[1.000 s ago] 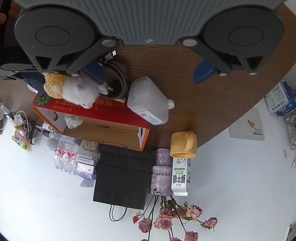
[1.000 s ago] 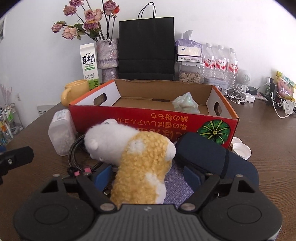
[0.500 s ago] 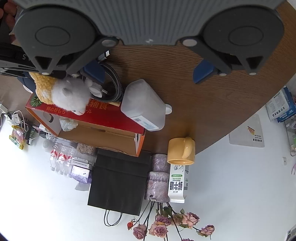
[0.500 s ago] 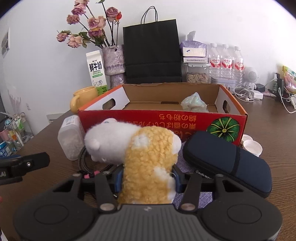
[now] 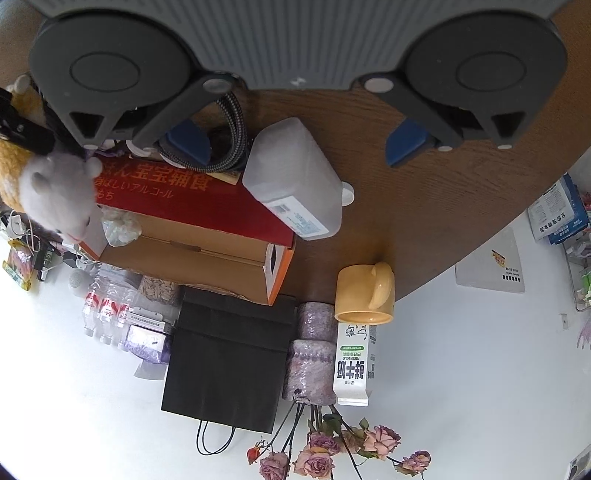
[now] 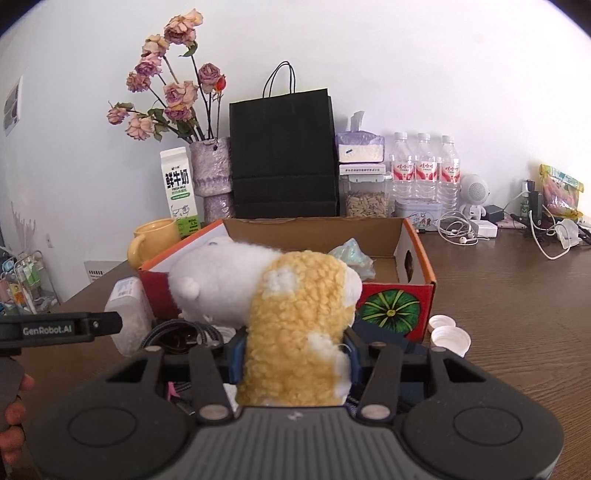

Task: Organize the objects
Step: 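Grasp the white-and-yellow plush toy with the right gripper while the left grasps the white plastic container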

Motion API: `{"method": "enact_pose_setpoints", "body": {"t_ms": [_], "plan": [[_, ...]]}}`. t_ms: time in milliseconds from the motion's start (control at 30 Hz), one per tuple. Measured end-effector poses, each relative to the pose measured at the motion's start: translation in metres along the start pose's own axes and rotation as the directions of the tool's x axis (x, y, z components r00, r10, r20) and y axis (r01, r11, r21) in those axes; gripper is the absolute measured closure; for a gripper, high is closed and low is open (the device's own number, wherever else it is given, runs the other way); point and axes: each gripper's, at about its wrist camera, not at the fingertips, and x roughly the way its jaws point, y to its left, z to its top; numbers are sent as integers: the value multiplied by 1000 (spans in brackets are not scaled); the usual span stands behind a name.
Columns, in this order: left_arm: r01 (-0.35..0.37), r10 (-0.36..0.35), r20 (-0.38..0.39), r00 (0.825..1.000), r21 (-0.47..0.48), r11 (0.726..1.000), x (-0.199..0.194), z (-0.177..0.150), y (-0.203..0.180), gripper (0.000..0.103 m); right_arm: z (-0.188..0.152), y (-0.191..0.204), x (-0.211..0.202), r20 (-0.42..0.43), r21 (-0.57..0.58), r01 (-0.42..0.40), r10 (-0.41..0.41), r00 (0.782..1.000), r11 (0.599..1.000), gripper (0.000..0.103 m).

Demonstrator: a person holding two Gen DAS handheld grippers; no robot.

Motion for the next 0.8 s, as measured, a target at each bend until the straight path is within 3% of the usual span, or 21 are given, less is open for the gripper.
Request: {"method": "enact_pose_setpoints", "body": {"t_ms": [300, 433, 633, 700, 800], "plan": [[-105, 106, 10, 994, -61, 993, 42, 17, -9, 0, 3, -29, 2, 12, 14, 62, -62, 998, 998, 54], [-138, 138, -11, 990, -55, 989, 54, 20, -13, 7, 3, -34, 6, 5, 19, 63, -63, 998, 998, 54], [-117, 114, -53, 992, -76, 990, 63, 16, -9, 38, 0, -33, 14, -13, 15, 56, -56, 998, 998, 54], [-126, 121, -61, 991, -76, 989, 63, 14, -6, 56, -1, -32, 14, -15, 14, 55, -55, 998, 998, 54], [-105, 101, -58, 993, -72, 992, 59, 12, -1, 58, -2, -32, 14, -17, 11, 53, -52, 998, 999, 54]]}}
